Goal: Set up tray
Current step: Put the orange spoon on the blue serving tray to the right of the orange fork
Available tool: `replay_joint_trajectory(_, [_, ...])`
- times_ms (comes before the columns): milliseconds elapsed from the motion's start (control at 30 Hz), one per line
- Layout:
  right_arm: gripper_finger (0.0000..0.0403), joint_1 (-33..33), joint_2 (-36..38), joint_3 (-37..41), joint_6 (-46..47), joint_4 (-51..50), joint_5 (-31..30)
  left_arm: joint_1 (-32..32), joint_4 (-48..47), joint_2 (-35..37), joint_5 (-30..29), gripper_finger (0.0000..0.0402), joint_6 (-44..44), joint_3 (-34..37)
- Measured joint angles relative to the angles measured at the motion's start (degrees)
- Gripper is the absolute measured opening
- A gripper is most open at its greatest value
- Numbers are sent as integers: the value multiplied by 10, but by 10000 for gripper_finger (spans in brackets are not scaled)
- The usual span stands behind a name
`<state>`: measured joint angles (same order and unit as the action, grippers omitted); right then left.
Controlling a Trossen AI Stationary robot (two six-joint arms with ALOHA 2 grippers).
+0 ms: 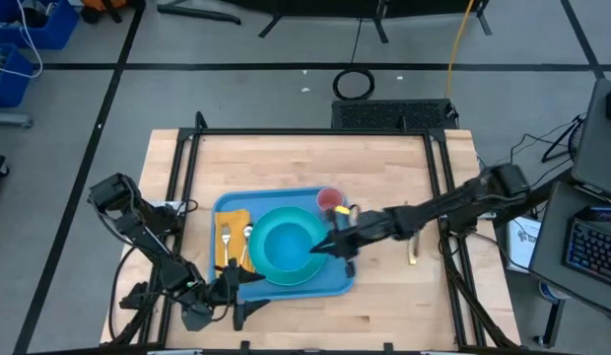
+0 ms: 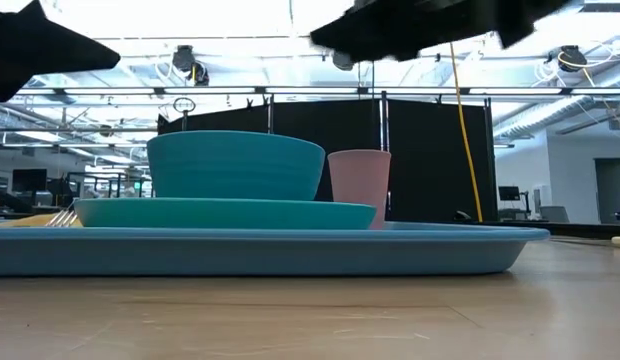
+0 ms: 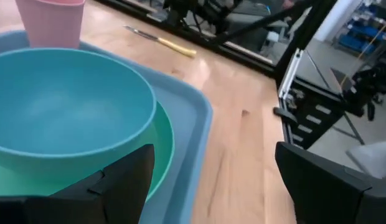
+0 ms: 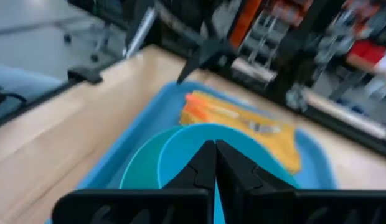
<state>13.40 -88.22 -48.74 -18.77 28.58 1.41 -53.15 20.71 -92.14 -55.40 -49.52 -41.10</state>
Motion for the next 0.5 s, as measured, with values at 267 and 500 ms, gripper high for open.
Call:
replay_joint_trajectory(267, [0, 4, 140, 124, 12, 43, 1, 30, 117, 0, -4, 335, -16, 0])
replay_joint_trajectory(500, [0, 12, 177, 173, 18, 45, 1, 55, 192, 0, 3, 335, 8, 0])
